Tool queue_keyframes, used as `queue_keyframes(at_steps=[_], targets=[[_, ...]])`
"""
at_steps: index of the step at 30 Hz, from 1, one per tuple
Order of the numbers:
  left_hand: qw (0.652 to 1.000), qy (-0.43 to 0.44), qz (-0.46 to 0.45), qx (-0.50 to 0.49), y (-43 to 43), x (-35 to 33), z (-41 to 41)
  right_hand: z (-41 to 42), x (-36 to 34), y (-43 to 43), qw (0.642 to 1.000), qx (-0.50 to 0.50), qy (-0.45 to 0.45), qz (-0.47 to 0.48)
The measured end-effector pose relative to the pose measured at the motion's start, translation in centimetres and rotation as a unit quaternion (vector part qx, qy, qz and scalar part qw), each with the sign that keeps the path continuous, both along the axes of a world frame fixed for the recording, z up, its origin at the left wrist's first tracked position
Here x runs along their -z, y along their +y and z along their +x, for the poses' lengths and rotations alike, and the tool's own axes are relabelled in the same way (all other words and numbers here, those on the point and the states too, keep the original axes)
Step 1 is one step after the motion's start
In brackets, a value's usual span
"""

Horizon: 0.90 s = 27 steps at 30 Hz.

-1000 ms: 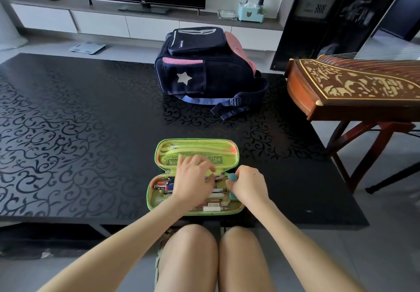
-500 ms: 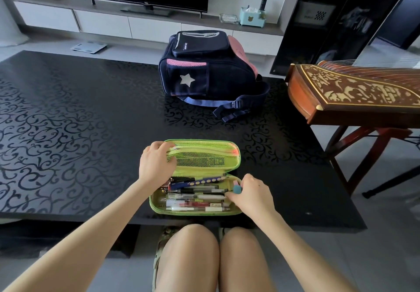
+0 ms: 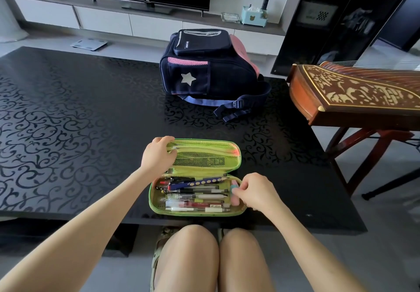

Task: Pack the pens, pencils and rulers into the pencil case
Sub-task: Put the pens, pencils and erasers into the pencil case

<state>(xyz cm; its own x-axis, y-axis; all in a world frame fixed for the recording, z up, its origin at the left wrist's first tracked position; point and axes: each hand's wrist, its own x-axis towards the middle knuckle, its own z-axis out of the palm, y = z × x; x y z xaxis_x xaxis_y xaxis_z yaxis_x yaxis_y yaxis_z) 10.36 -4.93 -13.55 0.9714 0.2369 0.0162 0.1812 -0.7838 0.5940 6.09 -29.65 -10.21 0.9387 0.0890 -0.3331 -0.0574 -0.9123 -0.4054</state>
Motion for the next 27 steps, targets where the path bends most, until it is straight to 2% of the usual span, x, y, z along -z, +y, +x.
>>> queue_keyframes(at_steps=[4, 8, 13, 19, 21, 24, 26, 27], targets=[[1.000, 0.004, -0.004, -0.001, 0.0, 0.0, 0.2, 0.1, 0.9, 0.4, 1.000, 0.021, -0.012, 0.016], [1.000, 0.010, -0.016, -0.003, -0.1, -0.1, 0.5, 0.3, 0.8, 0.4, 0.995, 0.034, 0.081, 0.037], [0.998, 0.035, -0.042, -0.010, -0.3, -0.4, 1.4, 1.4, 0.4, 0.3, 0.999, 0.014, 0.036, -0.010], [0.996, 0.034, -0.081, -0.017, -0.2, -0.1, 2.1, 1.3, 0.9, 1.0, 0.996, -0.019, 0.080, 0.037], [0.990, 0.036, -0.133, -0.039, 0.0, -0.1, 2.3, 1.4, 0.8, 0.6, 0.995, -0.010, 0.076, 0.059], [0.954, 0.043, -0.282, -0.094, 0.9, -0.7, 2.7, 1.4, -0.1, -0.5, 0.994, 0.030, 0.051, 0.094], [0.929, 0.034, -0.356, -0.094, 1.2, -1.6, 2.8, 1.6, -0.8, -1.5, 0.990, 0.061, 0.021, 0.125], [0.927, 0.025, -0.365, -0.082, 1.3, -2.2, 2.7, 1.8, -1.0, -2.0, 0.987, 0.078, 0.000, 0.141]])
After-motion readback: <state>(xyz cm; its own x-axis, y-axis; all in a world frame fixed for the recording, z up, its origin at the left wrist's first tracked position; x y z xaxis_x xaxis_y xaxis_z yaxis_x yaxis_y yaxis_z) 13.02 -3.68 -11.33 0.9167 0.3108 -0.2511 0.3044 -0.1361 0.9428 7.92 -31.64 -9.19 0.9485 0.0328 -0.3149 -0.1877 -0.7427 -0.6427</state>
